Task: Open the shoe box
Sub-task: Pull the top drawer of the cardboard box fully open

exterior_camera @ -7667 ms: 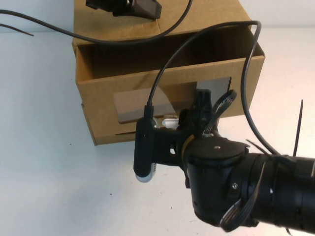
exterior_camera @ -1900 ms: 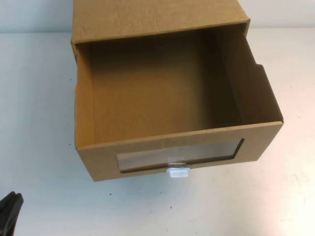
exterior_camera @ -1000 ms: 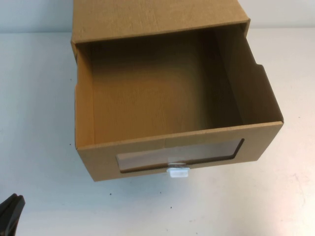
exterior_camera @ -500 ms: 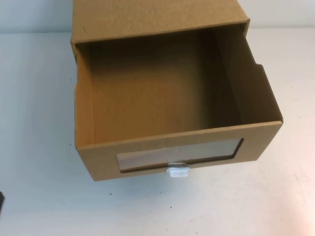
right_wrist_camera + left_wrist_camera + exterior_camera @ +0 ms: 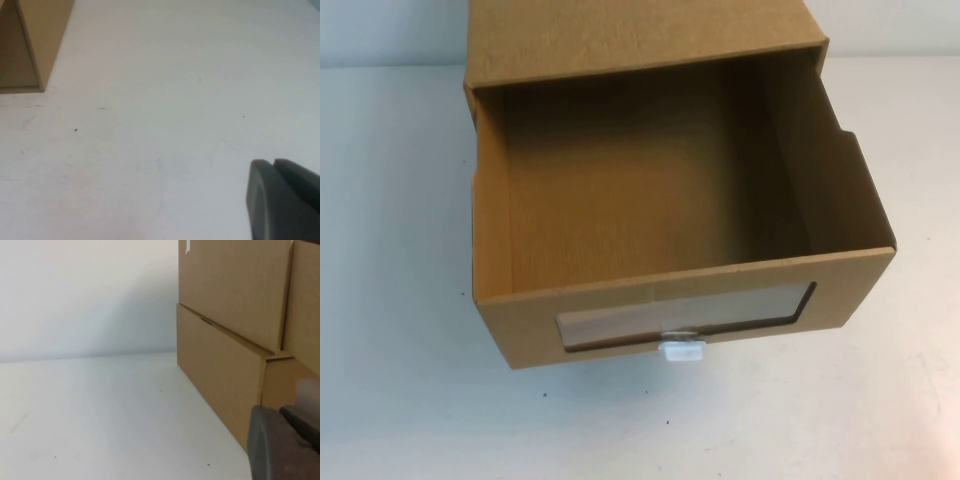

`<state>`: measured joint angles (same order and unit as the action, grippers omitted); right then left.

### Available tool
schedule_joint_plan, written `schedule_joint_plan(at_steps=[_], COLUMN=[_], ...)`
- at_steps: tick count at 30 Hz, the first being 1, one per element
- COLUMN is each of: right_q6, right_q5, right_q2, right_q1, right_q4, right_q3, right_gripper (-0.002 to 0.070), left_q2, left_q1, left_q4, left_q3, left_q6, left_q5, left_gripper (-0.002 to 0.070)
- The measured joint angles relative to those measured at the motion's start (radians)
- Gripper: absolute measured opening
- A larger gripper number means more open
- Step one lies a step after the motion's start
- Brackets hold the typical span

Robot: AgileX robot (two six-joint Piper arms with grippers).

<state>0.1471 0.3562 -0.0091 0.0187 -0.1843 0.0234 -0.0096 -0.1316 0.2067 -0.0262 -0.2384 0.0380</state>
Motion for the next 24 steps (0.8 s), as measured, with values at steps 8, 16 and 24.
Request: schedule_joint_plan(at_steps=[8, 16, 24], right_q6=[0.002, 0.002, 0.002], right_q5=[0.000, 0.000, 0.000], right_q2=[-0.002, -0.004, -0.004], right_q1=[0.000, 0.000, 0.000], right_q4=[0.013, 0.014, 0.014], right_q3=[0.000, 0.000, 0.000], right_gripper=[-0.0014, -0.0014, -0.0014], left_q2=[-0.002, -0.002, -0.002], left_q1=[0.000, 0.000, 0.000], left_q4=[0.000, -0.002, -0.006], left_q3=[0.000, -0.002, -0.002], left_q6=[0.000, 0.000, 0.002], left_q5=[0.066, 0.336, 0.352], left_gripper=[-0.0005, -0.0005, -0.0005])
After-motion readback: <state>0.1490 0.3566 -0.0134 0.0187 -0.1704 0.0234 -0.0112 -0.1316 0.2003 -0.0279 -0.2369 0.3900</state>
